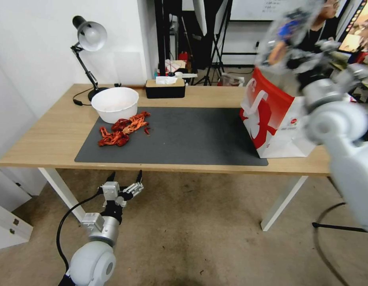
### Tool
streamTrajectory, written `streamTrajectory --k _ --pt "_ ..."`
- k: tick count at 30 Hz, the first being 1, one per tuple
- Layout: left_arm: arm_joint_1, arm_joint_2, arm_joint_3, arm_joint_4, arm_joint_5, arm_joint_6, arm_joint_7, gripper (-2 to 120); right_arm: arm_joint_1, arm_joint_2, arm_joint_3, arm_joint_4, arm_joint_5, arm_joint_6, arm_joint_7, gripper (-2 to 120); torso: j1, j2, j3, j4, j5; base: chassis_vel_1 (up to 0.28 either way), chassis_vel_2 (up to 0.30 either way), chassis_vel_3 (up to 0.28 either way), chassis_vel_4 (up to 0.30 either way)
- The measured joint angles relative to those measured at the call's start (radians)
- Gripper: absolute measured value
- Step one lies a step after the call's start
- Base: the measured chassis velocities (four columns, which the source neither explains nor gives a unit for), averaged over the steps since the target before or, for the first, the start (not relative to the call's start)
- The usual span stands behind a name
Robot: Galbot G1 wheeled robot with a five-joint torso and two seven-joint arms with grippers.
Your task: Close the takeout container lid, then place the container into the takeout bag.
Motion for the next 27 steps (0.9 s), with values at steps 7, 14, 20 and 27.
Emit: streamTrajectory --k 7,14,20,27 --pt "0.018 -0.014 0.005 -0.006 0.01 -0.01 0.016 100 -0.066 -0.022 0.051 -0.021 0.038 -0.027 -0.015 7 0.0 0.0 0.0 0.0006 -0.0003 0.0 0.0 0.0 0.0" --pt "0.021 -0.009 -0.001 -0.018 0.011 -0.005 0.01 100 -0.11 -0.009 0.071 -0.018 0.076 -0.045 -0.014 34 0.0 0.0 0.0 0.0006 -0.0003 0.0 0.0 0.0 0.0" --pt "0.013 -0.012 -0.001 -0.023 0.01 0.005 0.001 100 -0.132 -0.006 0.072 -0.006 0.07 -0.023 -0.011 52 0.0 0.0 0.0 0.0007 -0.0005 0.0 0.0 0.0 0.0" --pt "0.014 -0.019 -0.011 -0.029 0.012 0.007 0.018 100 -0.261 -0.028 0.088 0.078 0.003 0.141 -0.169 79 0.0 0.0 0.0 0.0005 -0.0003 0.0 0.0 0.0 0.0"
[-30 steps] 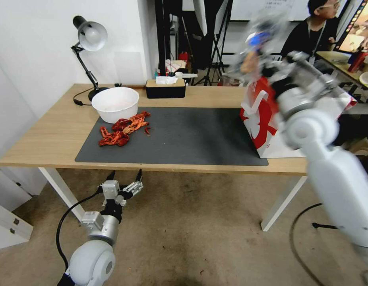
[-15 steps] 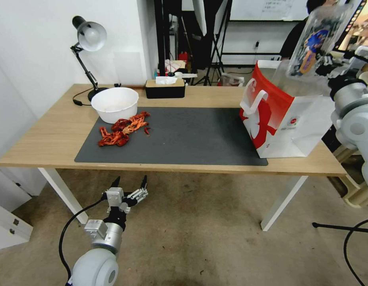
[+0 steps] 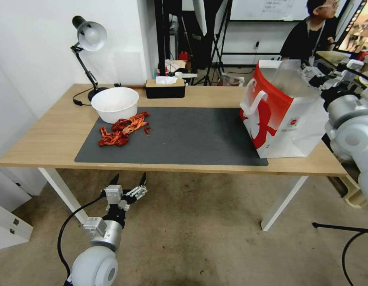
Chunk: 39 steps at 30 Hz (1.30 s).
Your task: Close the takeout container lid, then place the container into the takeout bag.
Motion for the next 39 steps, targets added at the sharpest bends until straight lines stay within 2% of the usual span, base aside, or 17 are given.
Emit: streamTrajectory --k 2,3,5,9,10,13,14,16,17,20,21,24,29,39 --pt "0.005 -0.002 -0.01 0.0 -0.001 -0.012 0.019 100 -0.075 0.0 0.017 0.055 -0.046 0.033 -0.035 89 0.0 0.0 0.0 0.0 0.0 0.0 0.0 0.0 0.0" --pt "0.005 -0.002 -0.01 0.0 -0.001 -0.012 0.019 100 -0.075 0.0 0.017 0.055 -0.046 0.033 -0.035 89 0.0 0.0 0.0 0.0 0.0 0.0 0.0 0.0 0.0" --pt "0.007 -0.007 -0.016 0.0 -0.011 -0.018 0.024 100 -0.134 0.009 0.027 0.098 -0.08 0.048 -0.051 96 0.0 0.0 0.0 0.0001 -0.0001 0.0 0.0 0.0 0.0" --pt "0.01 -0.016 -0.027 0.002 -0.02 -0.037 0.035 100 -0.287 0.047 0.073 0.181 -0.163 0.083 -0.07 100 0.0 0.0 0.0 0.0003 -0.0003 0.0 0.0 0.0 0.0" --pt "0.01 -0.016 -0.027 0.002 -0.02 -0.037 0.035 100 -0.287 0.047 0.073 0.181 -0.163 0.083 -0.07 100 0.0 0.0 0.0 0.0003 -0.0003 0.0 0.0 0.0 0.0" --pt "0.013 -0.019 -0.035 0.006 0.002 -0.062 0.036 100 -0.477 0.118 0.125 0.235 -0.271 0.129 -0.095 100 0.0 0.0 0.0 0.0 -0.0002 0.0 0.0 0.0 0.0" --pt "0.013 -0.019 -0.035 0.006 0.002 -0.062 0.036 100 -0.477 0.118 0.125 0.235 -0.271 0.129 -0.095 100 0.0 0.0 0.0 0.0 -0.0002 0.0 0.0 0.0 0.0" --pt "0.018 -0.02 -0.036 0.008 0.016 -0.068 0.035 100 -0.597 0.186 0.145 0.252 -0.351 0.186 -0.115 100 0.0 0.0 0.0 -0.0001 0.0 0.0 0.0 0.0 0.0" --pt "0.018 -0.02 -0.036 0.008 0.016 -0.068 0.035 100 -0.597 0.186 0.145 0.252 -0.351 0.186 -0.115 100 0.0 0.0 0.0 -0.0001 0.0 0.0 0.0 0.0 0.0" --pt "0.022 -0.024 -0.035 0.014 0.025 -0.072 0.033 100 -0.762 0.283 0.132 0.254 -0.465 0.269 -0.132 100 0.0 0.0 0.0 0.0 -0.0002 0.0 0.0 0.0 0.0" --pt "0.022 -0.024 -0.035 0.014 0.025 -0.072 0.033 100 -0.762 0.283 0.132 0.254 -0.465 0.269 -0.132 100 0.0 0.0 0.0 0.0 -0.0002 0.0 0.0 0.0 0.0" --pt "0.03 -0.025 -0.032 0.019 0.033 -0.08 0.034 100 -0.86 0.358 0.099 0.221 -0.542 0.332 -0.151 100 0.0 0.0 0.0 -0.0004 -0.0002 0.0 0.0 0.0 0.0" --pt "0.044 -0.03 -0.029 0.024 0.042 -0.096 0.037 100 -0.893 0.418 0.055 0.177 -0.599 0.374 -0.155 100 0.0 0.0 0.0 0.0002 -0.0001 0.0 0.0 0.0 0.0" --pt "0.051 -0.032 -0.028 0.027 0.046 -0.123 0.049 100 -0.9 0.45 0.02 0.155 -0.615 0.376 -0.157 100 0.0 0.0 0.0 0.0002 0.0 0.0 0.0 0.0 0.0"
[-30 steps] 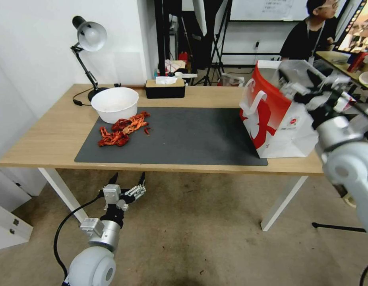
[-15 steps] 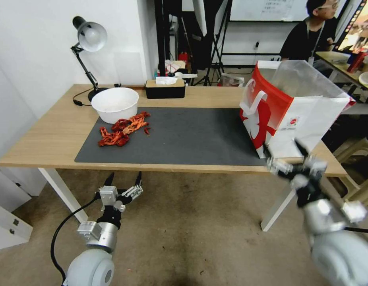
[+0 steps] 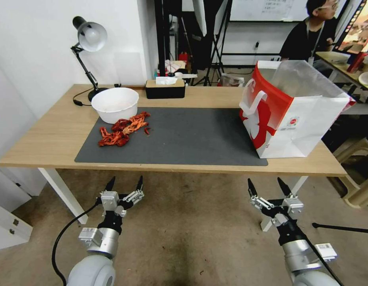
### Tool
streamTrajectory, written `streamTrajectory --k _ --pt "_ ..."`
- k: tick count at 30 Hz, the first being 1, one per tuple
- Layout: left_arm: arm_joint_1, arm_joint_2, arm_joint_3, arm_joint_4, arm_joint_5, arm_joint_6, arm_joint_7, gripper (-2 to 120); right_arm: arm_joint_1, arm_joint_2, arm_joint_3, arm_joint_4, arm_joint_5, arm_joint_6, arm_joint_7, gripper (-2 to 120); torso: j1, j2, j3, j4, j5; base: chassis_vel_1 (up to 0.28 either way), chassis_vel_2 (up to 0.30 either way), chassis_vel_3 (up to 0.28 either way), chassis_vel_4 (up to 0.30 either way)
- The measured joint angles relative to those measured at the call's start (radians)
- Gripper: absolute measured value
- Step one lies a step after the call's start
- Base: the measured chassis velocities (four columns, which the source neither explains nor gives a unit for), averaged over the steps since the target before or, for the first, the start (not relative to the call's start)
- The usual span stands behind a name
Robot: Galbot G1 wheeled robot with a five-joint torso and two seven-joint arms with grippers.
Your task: Close the takeout container lid, then place the container into the takeout bag.
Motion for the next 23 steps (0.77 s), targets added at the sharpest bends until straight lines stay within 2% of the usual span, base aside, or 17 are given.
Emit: streamTrajectory --k 23 --pt "0.0 0.0 0.0 -0.001 0.0 0.0 0.0 100 0.007 -0.004 0.0 0.0 0.006 -0.003 0.0 100 0.0 0.0 0.0 -0.0001 0.0 0.0 0.0 0.0 0.0"
